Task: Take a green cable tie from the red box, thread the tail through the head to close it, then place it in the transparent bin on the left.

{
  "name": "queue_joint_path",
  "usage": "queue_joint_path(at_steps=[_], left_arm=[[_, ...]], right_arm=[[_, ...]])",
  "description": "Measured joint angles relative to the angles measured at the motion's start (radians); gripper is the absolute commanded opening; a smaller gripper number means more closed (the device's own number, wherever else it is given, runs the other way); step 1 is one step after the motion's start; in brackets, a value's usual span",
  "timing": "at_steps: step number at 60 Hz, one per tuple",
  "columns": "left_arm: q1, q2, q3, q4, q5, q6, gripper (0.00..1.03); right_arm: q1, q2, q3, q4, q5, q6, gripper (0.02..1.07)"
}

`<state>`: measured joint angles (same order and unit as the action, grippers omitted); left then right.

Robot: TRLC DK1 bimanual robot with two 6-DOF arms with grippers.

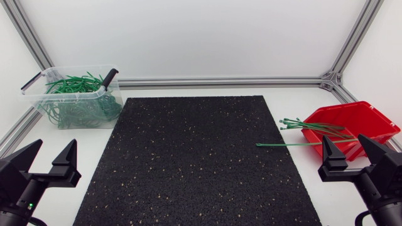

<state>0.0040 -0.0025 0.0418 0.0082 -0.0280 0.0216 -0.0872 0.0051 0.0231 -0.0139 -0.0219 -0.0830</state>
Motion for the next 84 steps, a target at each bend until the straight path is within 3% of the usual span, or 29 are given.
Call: queue_joint_path(at_steps=[26, 41, 51, 68, 84], left_arm=[[0.000, 0.000, 0.000, 0.000, 0.000, 0.000, 0.99], [0.000, 0.000, 0.000, 0.000, 0.000, 0.000, 0.99], [0.000, 0.000, 0.000, 0.000, 0.000, 0.000, 0.99], [0.000, 0.000, 0.000, 0.000, 0.000, 0.000, 0.99], [0.000, 0.000, 0.000, 0.000, 0.000, 0.000, 0.99]], right_arm=[[0.000, 0.000, 0.002, -0.003, -0.004, -0.004, 1.04], [0.001, 0.027, 0.117, -0.105, -0.028, -0.006, 1.03], [0.001, 0.225, 0.308, -0.184, -0.082, -0.048, 1.03], [0.000, 0.605, 0.649, -0.451, -0.147, -0.303, 1.03], [0.027, 0.871, 0.822, -0.622, -0.155, -0.511, 1.03]])
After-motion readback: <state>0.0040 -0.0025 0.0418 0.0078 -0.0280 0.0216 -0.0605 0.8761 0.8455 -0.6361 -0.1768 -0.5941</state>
